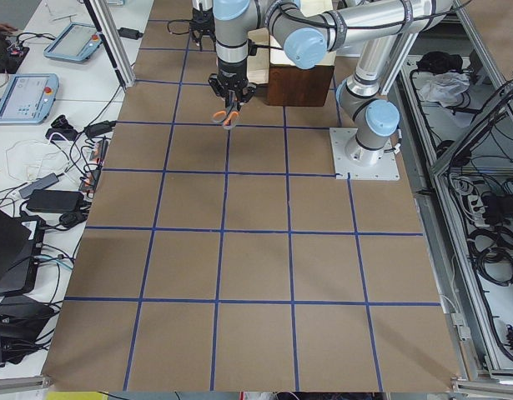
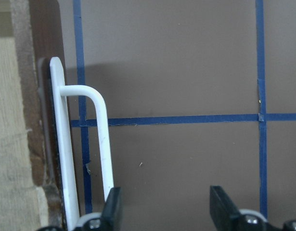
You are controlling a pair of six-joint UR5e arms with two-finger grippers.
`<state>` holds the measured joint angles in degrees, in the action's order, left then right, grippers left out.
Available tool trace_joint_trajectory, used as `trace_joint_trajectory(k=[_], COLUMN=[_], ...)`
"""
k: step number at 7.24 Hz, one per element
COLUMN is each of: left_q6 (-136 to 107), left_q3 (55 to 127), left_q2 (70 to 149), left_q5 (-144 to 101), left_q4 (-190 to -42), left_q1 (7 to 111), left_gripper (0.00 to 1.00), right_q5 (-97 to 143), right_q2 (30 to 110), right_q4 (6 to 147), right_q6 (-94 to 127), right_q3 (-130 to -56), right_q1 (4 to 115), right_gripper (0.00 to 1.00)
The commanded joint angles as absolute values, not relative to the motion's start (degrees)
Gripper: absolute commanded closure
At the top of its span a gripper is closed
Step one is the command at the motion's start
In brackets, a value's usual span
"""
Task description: Place scissors in drawer with both arms
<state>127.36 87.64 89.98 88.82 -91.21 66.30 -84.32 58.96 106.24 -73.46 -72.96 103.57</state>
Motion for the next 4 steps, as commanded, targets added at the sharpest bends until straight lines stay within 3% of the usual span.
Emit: trace_joint_trajectory(k=[1, 4], left_q6=[117.21, 104.46], left_q3=[87.63, 87.8], left_q2=[89.74, 91.66], left_q5=[87.37, 84.29], left_q4=[-92.28, -93.69], left_q1=[72.83, 83.98], left_gripper=[1.0, 1.0], right_q5=[-83.06, -83.58], right_q2=[64.74, 73.97], right_q4=[100.85, 90.91], right_q6=[-68.76, -55.5], right_q3=[-72.86, -73.74], right_q1=[100.3, 93.89], right_gripper=[0.08, 0.0])
